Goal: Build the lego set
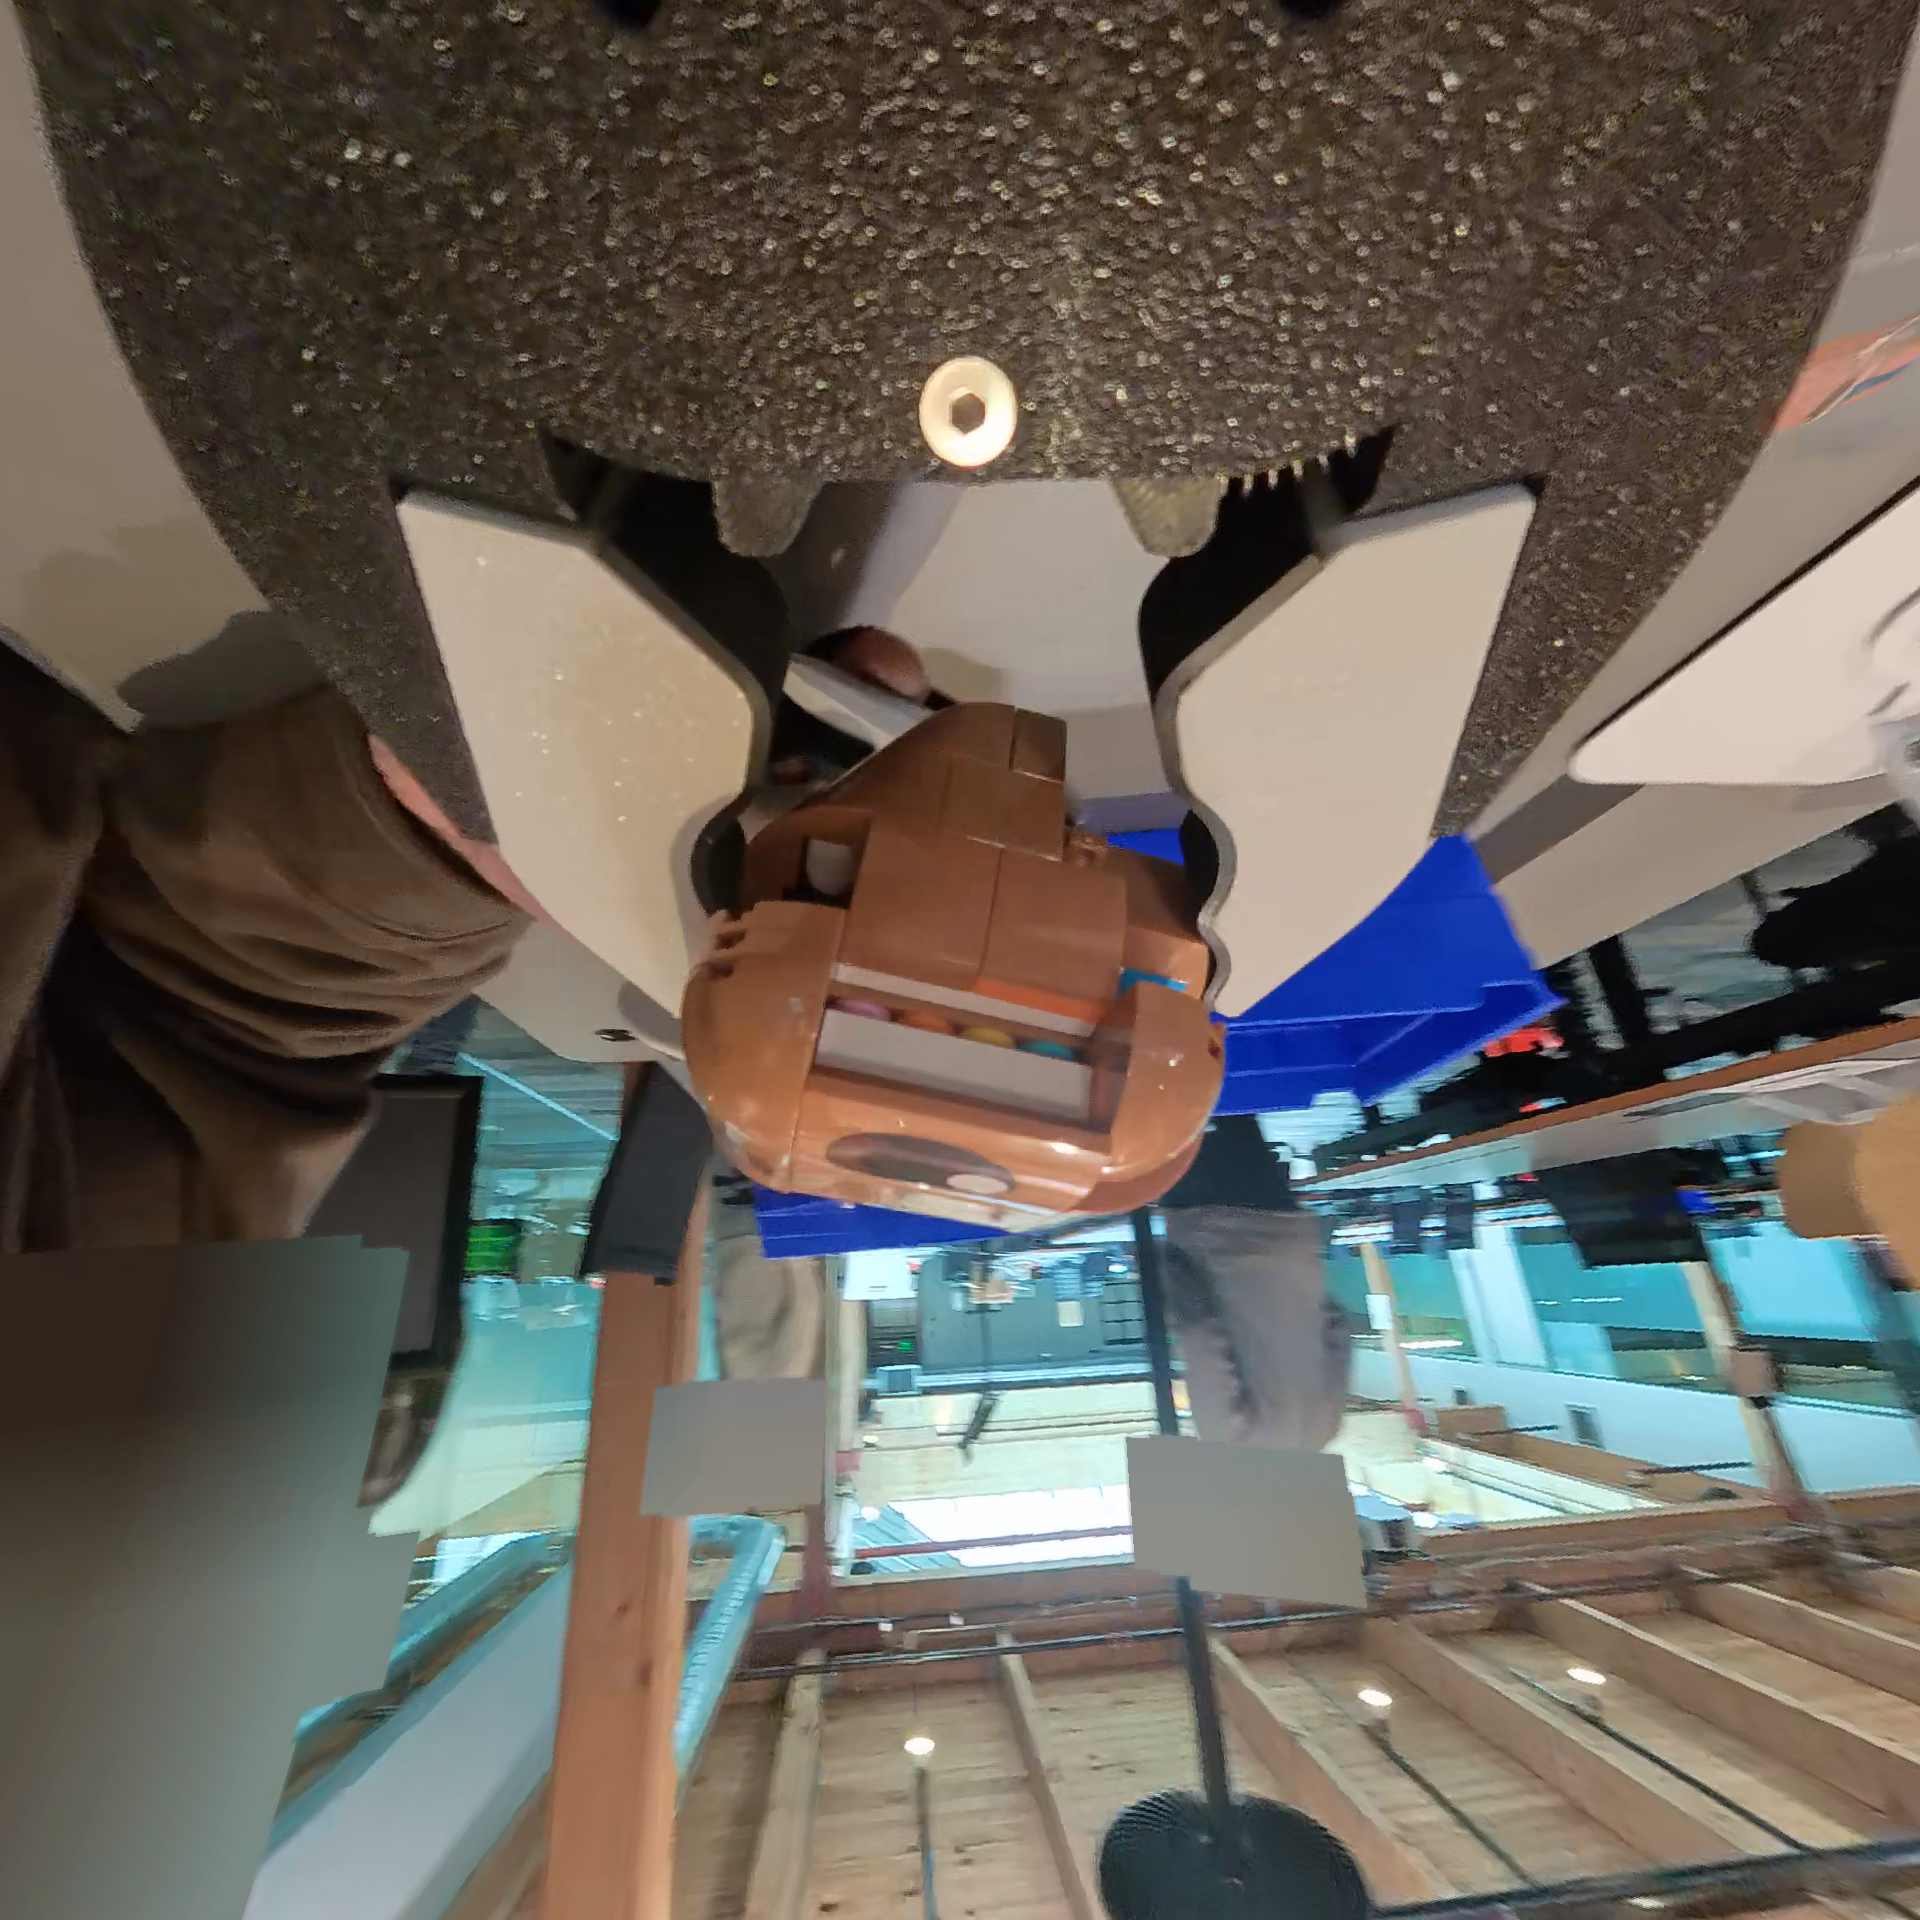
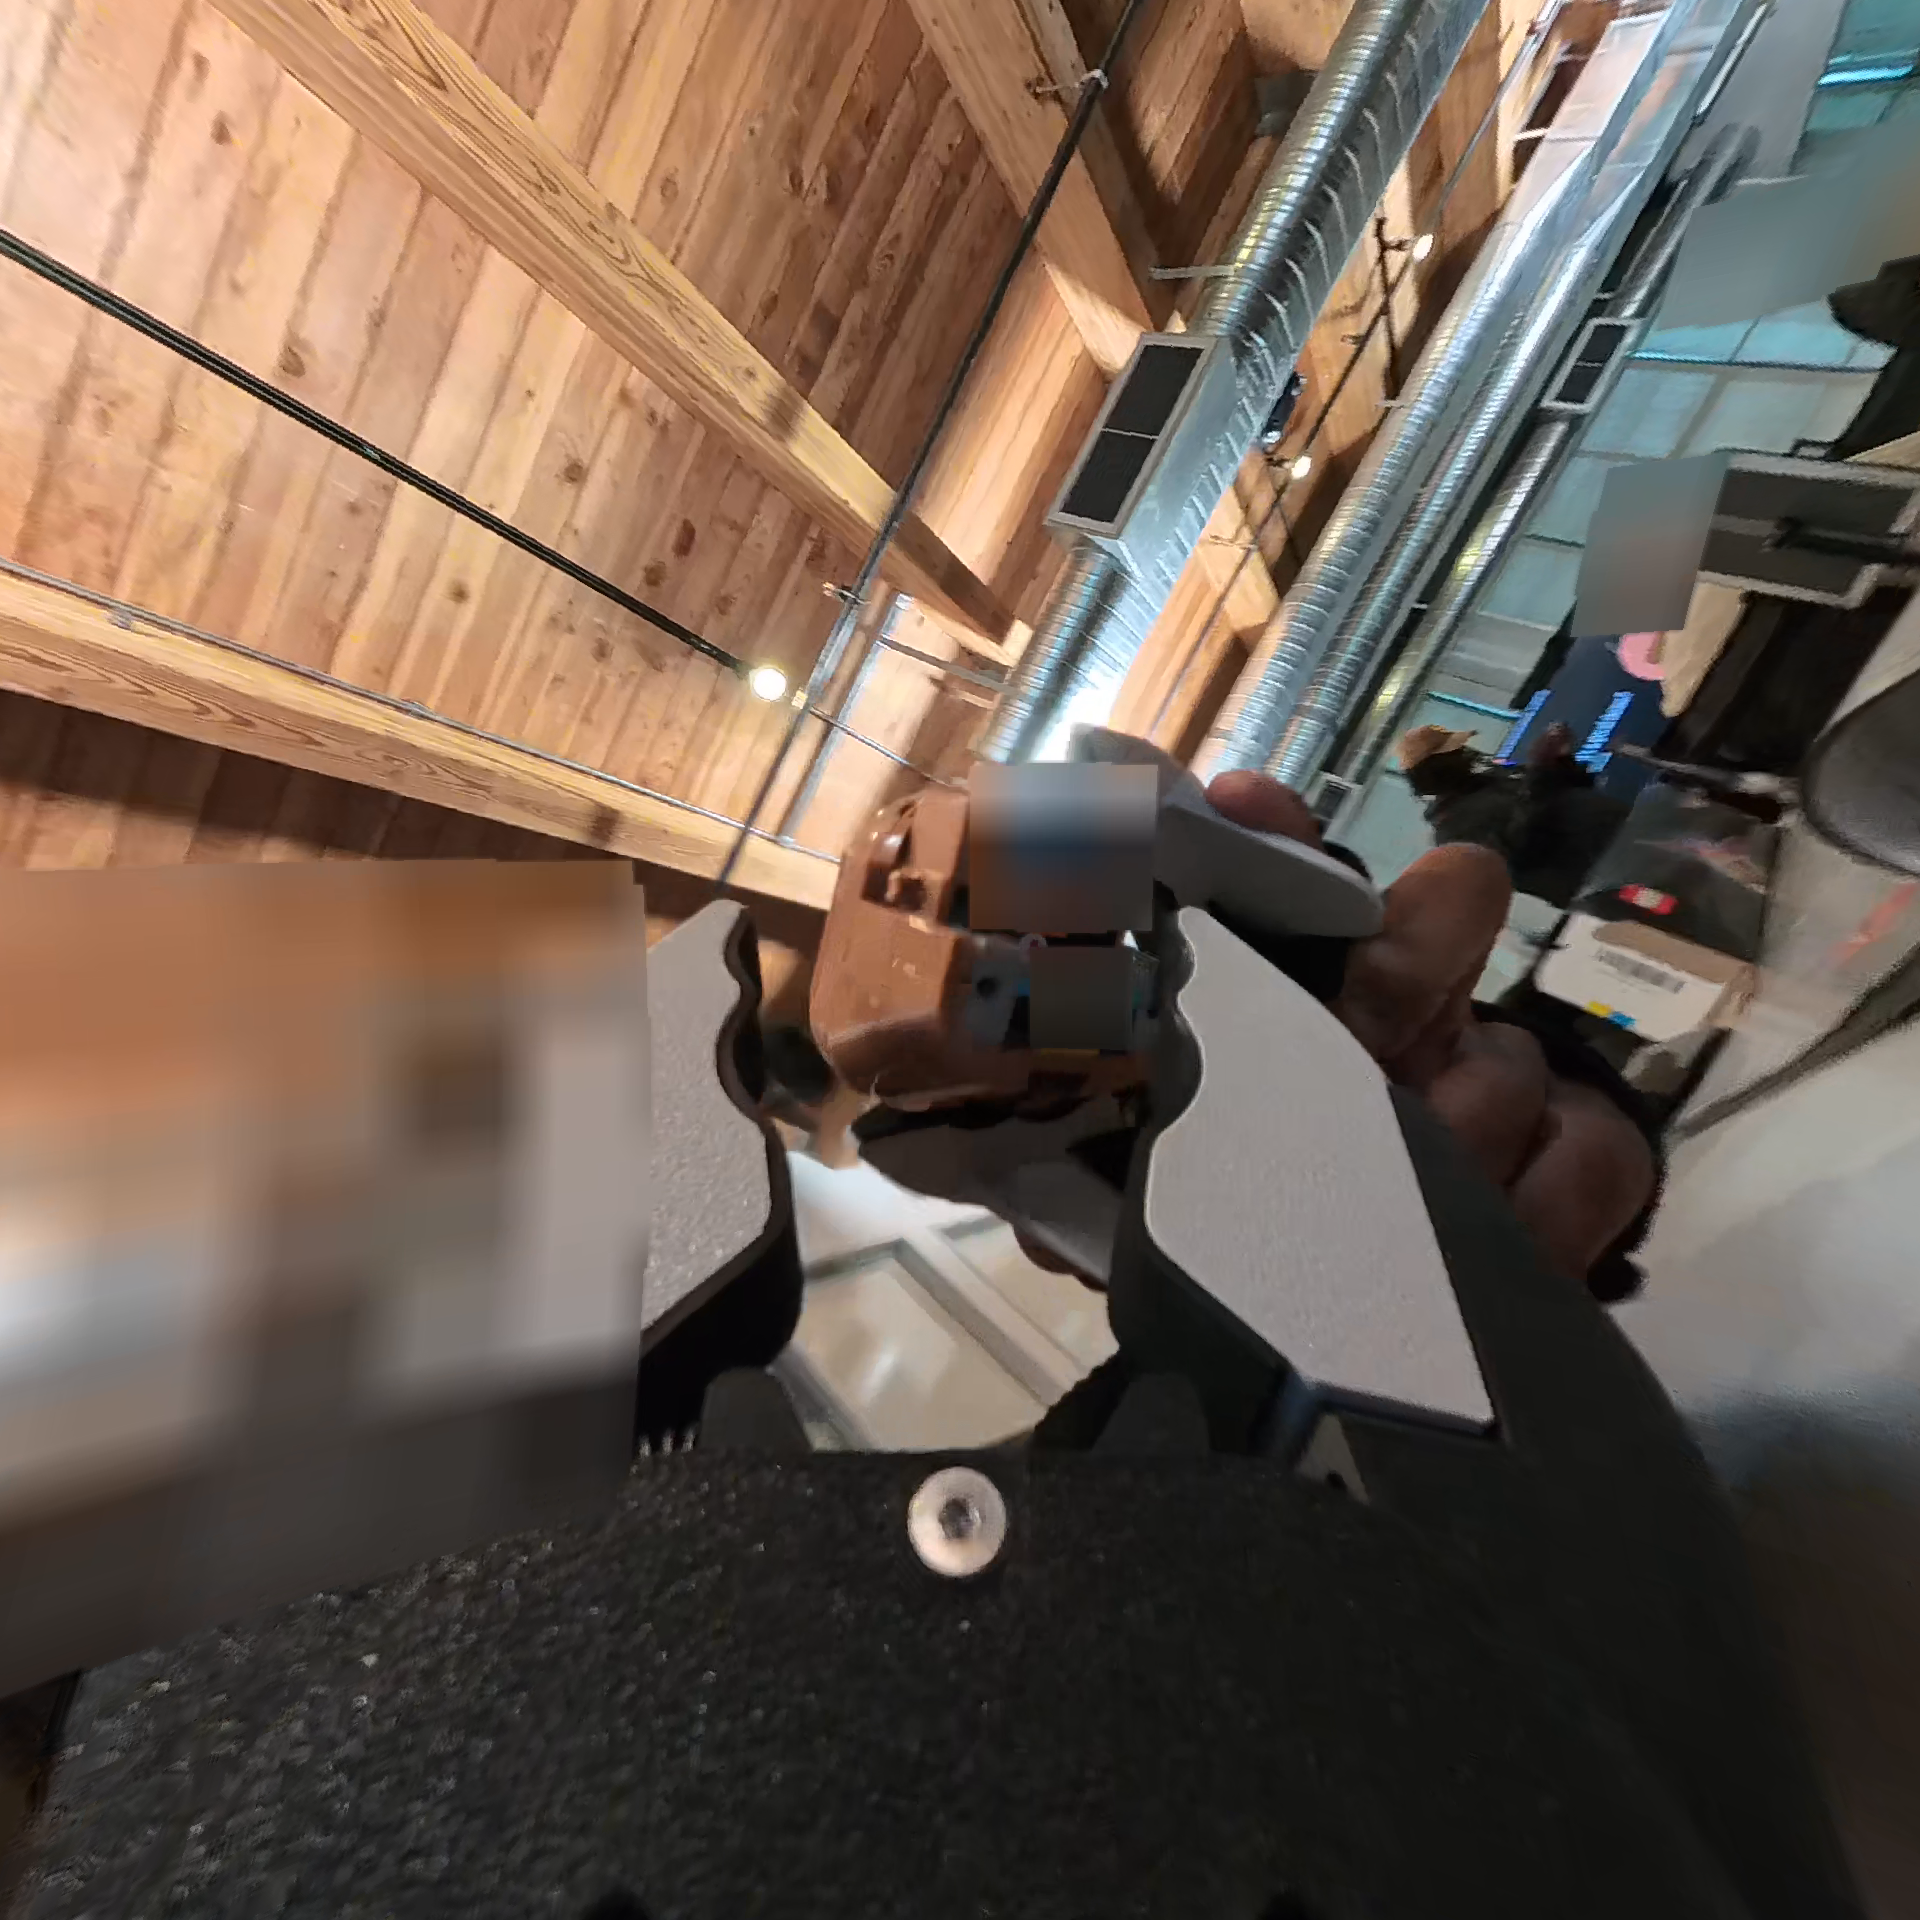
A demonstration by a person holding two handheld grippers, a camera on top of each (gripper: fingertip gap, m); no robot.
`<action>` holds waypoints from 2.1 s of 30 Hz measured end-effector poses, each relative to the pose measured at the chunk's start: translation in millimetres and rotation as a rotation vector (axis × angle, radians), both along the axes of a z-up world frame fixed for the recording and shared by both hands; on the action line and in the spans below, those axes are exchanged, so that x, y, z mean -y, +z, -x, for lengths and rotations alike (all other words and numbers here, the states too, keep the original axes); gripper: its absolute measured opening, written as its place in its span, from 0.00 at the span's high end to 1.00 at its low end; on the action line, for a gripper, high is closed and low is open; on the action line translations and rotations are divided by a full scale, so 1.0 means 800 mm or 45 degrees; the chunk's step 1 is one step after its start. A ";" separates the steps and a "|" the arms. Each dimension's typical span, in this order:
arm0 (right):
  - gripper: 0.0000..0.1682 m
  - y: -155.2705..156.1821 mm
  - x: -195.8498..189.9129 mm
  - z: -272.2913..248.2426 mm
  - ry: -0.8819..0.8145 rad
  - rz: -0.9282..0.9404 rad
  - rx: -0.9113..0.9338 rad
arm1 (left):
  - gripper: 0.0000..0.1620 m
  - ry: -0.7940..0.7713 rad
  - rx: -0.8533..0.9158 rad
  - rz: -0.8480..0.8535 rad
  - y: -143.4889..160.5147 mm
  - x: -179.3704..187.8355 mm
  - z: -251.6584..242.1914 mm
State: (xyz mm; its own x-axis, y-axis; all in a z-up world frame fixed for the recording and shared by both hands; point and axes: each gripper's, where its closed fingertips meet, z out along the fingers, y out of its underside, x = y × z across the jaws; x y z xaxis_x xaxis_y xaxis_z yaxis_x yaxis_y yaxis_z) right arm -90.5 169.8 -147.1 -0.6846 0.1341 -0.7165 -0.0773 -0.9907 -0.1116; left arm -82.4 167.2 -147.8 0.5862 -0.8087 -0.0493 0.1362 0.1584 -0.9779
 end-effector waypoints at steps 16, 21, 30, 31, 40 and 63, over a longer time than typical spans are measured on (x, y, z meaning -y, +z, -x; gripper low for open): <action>0.50 0.021 0.017 0.014 -0.158 -1.587 0.850 | 0.48 0.497 -0.059 0.221 -0.039 -0.018 0.041; 0.49 -0.004 0.010 0.030 0.093 -2.243 1.033 | 0.48 0.467 -0.108 0.289 -0.052 -0.006 0.036; 0.53 -0.024 0.037 0.047 0.529 -2.573 0.994 | 0.48 0.470 -0.102 0.321 -0.051 -0.003 0.044; 0.53 -0.025 0.036 0.049 0.551 -2.591 0.999 | 0.48 0.473 -0.115 0.325 -0.052 -0.003 0.045; 0.56 -0.044 0.027 0.049 0.725 -2.799 1.035 | 0.48 0.486 -0.209 0.335 -0.062 -0.004 0.041; 0.60 -0.041 0.018 0.055 0.978 -3.132 1.158 | 0.48 0.563 -0.225 0.377 -0.064 -0.009 0.055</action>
State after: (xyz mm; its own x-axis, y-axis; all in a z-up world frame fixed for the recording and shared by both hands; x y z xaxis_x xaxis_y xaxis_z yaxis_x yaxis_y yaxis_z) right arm -134.4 155.4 -179.5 -0.7805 0.6069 0.1500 0.5911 0.7945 -0.1390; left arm -126.1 174.4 -199.0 0.8762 -0.4817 0.0139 -0.0512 -0.1217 -0.9912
